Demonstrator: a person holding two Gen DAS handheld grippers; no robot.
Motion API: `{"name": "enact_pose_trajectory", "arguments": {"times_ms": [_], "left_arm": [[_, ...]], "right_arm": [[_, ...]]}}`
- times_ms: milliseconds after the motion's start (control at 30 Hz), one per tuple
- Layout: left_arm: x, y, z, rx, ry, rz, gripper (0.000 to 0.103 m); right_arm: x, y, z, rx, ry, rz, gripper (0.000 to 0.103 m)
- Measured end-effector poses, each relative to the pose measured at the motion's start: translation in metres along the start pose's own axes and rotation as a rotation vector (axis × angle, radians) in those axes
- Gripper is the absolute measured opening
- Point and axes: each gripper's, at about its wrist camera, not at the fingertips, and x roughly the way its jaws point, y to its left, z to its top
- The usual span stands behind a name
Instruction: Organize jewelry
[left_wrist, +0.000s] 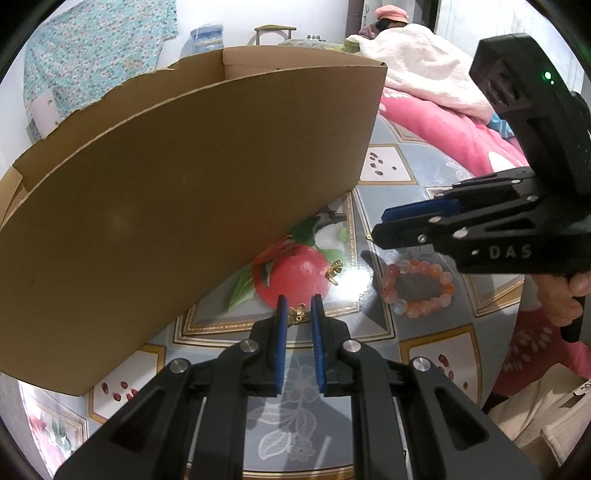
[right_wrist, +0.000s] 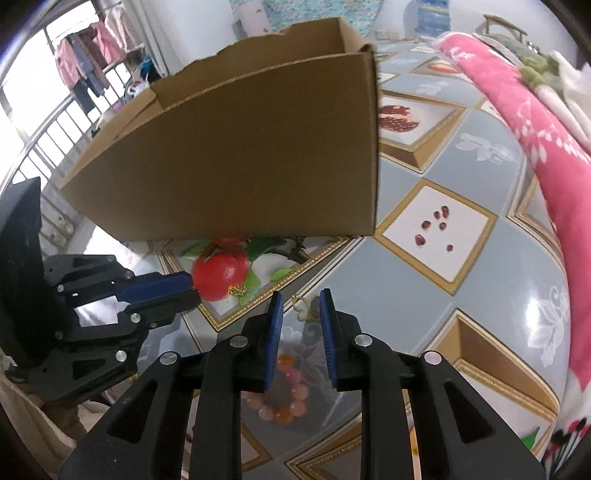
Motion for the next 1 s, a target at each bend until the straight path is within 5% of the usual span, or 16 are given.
{"name": "enact_pose_trajectory", "arguments": {"times_ms": [600,1000], "left_arm": [[0.002,0.002,-0.001,-0.008,-0.003,-0.013,0.012],[0.001,0.004,0.0,-0.014,-0.003,-0.013,0.012]], "right_arm": [[0.015,0.045,0.009,-0.094,0.029,-0.177,0.019],[0.012,0.047,0.004,-0.048,-0.005,-0.124,0.013]]}}
